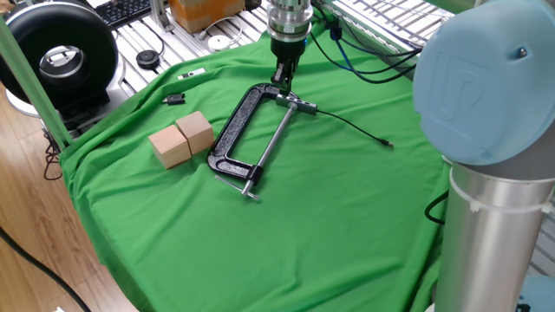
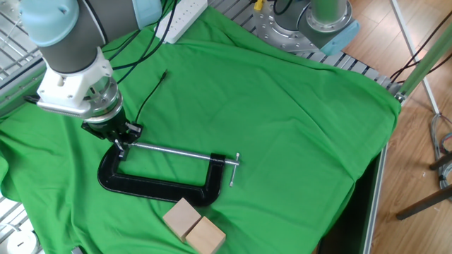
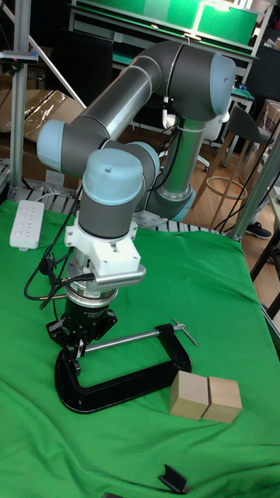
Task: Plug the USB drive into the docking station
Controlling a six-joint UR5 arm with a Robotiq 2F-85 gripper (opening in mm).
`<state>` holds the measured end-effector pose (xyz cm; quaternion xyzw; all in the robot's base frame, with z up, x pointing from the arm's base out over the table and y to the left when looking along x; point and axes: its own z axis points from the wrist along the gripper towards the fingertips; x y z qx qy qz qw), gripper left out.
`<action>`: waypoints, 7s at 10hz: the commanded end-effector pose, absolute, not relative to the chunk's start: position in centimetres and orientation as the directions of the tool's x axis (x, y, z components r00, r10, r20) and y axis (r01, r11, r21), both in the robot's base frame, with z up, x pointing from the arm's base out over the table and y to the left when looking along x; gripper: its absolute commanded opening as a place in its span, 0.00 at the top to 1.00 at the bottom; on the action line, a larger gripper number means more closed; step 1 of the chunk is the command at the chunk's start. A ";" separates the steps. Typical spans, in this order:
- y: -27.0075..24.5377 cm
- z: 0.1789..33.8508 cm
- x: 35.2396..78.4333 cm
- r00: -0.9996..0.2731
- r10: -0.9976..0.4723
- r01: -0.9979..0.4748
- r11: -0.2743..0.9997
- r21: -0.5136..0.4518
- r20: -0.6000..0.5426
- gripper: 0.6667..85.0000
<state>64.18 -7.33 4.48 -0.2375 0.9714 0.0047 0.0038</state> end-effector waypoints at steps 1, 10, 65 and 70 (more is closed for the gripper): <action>-7.1 4.8 64.5 -0.889 -0.457 -0.457 0.889 0.015 -0.018 0.99; -7.3 4.0 64.4 -0.890 -0.456 -0.456 0.890 0.006 -0.015 0.99; -7.6 11.1 65.7 -0.884 -0.466 -0.467 0.884 0.018 -0.015 0.64; -9.0 14.6 65.9 -0.930 -0.368 -0.368 0.929 -0.033 0.012 0.99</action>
